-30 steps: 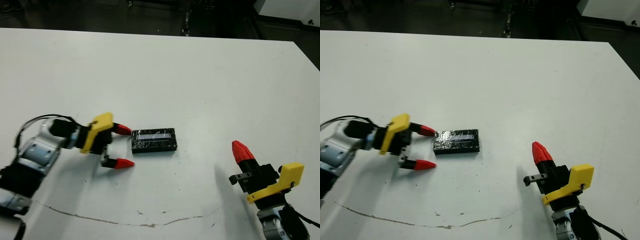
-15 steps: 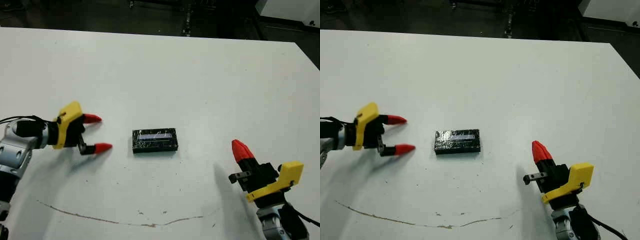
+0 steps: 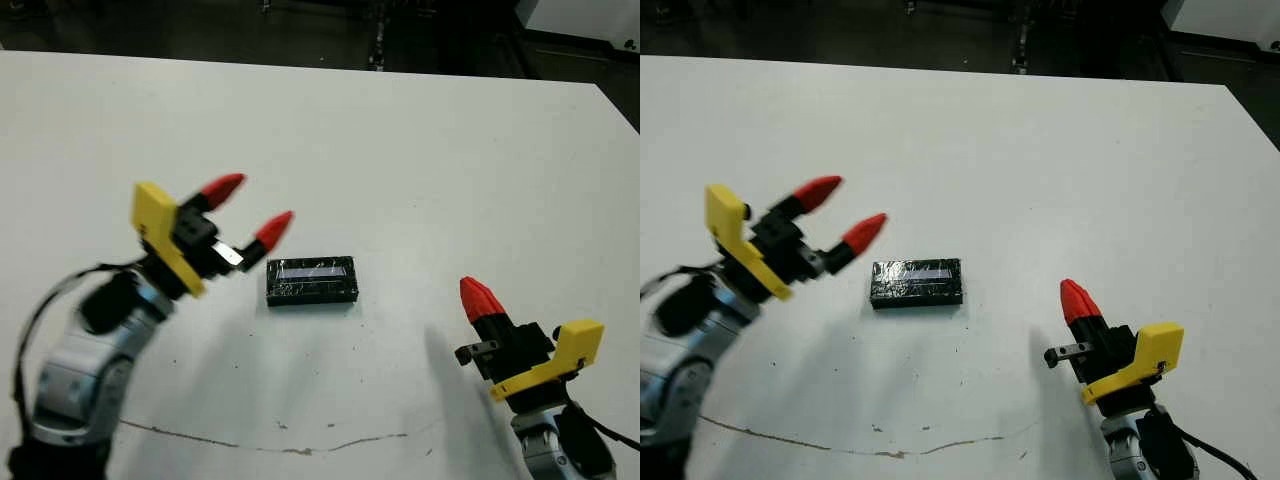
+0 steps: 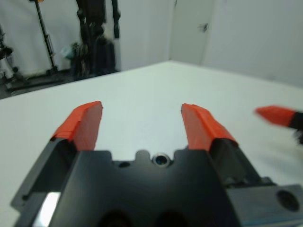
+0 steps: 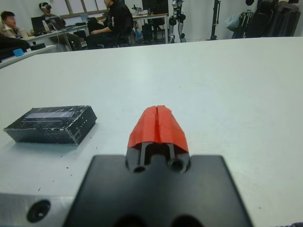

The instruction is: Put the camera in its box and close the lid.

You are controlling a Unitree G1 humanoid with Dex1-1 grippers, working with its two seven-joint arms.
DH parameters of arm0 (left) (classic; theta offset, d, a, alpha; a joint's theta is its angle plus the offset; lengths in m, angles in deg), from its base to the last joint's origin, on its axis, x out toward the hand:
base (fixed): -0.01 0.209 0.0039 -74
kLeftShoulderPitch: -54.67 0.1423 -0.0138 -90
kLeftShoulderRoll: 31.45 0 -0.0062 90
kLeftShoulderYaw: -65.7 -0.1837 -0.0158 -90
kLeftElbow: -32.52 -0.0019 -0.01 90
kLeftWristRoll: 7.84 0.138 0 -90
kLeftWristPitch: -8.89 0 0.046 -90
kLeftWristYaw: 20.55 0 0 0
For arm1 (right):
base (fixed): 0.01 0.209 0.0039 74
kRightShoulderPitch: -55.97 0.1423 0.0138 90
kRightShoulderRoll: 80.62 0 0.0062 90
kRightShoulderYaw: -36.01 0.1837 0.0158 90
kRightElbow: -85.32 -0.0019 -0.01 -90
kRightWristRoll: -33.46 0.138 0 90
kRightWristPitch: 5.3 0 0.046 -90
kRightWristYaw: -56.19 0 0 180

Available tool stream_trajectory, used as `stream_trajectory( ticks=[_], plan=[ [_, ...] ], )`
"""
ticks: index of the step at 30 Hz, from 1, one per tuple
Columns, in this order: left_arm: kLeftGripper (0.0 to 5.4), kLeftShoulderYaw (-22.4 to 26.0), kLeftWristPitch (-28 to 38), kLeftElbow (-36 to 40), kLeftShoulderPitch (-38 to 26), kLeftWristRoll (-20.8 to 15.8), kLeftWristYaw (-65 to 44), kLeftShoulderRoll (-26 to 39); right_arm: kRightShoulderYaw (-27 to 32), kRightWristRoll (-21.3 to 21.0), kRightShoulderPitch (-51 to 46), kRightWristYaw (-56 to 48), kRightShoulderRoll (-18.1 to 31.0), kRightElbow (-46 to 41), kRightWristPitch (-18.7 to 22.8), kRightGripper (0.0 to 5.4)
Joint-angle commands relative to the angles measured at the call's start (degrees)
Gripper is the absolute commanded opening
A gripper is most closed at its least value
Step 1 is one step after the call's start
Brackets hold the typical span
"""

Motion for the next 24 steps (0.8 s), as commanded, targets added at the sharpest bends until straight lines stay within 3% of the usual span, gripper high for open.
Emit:
stream_trajectory(
  ticks=[1,9,16,24],
  plan=[
    [3.29,-4.1,-2.5,-0.8,0.2,1.2,2.6,-1.9,0.1,0.0,-0.6,0.2,0.1,0.4,0.1,0.0],
    [2.07,-11.6,-4.0,-8.6,-1.5,7.3,8.3,-6.6,-0.3,-0.6,-1.1,0.4,-0.3,0.4,-0.4,0.0],
    [1.0,-13.6,-0.8,-21.0,-3.3,12.6,11.6,-11.0,-0.6,0.0,-1.4,0.3,-0.4,0.3,-0.3,0.0],
    [0.01,-15.1,5.1,-26.4,-1.3,16.6,12.2,-12.7,-0.6,0.2,-1.4,-0.1,-0.3,0.3,-0.4,0.0]
  ],
)
